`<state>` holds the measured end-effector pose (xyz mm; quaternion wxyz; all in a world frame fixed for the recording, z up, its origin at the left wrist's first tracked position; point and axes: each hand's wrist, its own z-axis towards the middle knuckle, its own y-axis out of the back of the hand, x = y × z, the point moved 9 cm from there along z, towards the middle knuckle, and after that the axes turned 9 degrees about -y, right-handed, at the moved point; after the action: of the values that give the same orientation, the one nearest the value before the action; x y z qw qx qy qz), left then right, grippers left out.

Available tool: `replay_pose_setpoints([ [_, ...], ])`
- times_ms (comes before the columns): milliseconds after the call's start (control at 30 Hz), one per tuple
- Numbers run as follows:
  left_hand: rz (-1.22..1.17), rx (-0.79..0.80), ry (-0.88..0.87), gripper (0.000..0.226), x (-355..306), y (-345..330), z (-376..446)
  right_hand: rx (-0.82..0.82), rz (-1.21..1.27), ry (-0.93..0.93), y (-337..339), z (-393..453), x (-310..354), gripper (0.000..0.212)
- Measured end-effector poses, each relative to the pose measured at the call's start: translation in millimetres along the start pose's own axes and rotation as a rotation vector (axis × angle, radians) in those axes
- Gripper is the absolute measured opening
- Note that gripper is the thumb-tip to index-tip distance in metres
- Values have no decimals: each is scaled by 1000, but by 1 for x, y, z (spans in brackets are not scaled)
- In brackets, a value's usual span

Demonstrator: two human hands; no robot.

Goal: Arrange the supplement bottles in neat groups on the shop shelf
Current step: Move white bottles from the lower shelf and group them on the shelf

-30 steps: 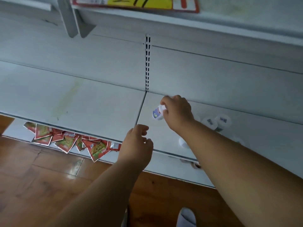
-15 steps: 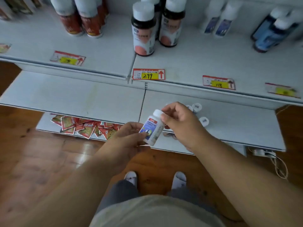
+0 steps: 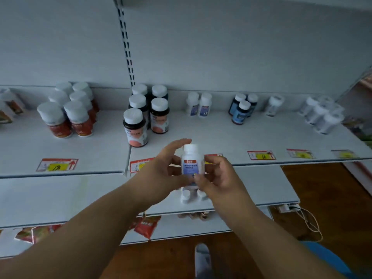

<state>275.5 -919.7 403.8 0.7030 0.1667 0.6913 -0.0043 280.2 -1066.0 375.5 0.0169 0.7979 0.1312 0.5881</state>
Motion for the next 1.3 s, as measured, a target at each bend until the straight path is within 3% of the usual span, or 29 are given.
replay_pose_setpoints([
  [167,-91,-29,-32,53,-19,-2,64,86,41,77,45,44,39,29],
  [233,-8,-55,-49,52,-22,-3,90,108,-20,92,59,67,49,29],
  [367,353,-181,-85,50,-17,5,136,40,-386,140,72,124,58,38],
  [567,451,-425,-53,51,32,22,184,28,-542,224,46,203,45,35],
  [900,592,-445,-39,50,61,44,246,-112,-554,265,37,278,37,21],
  [1300,581,-429,-70,68,49,35,206,-182,-551,254,44,246,45,36],
])
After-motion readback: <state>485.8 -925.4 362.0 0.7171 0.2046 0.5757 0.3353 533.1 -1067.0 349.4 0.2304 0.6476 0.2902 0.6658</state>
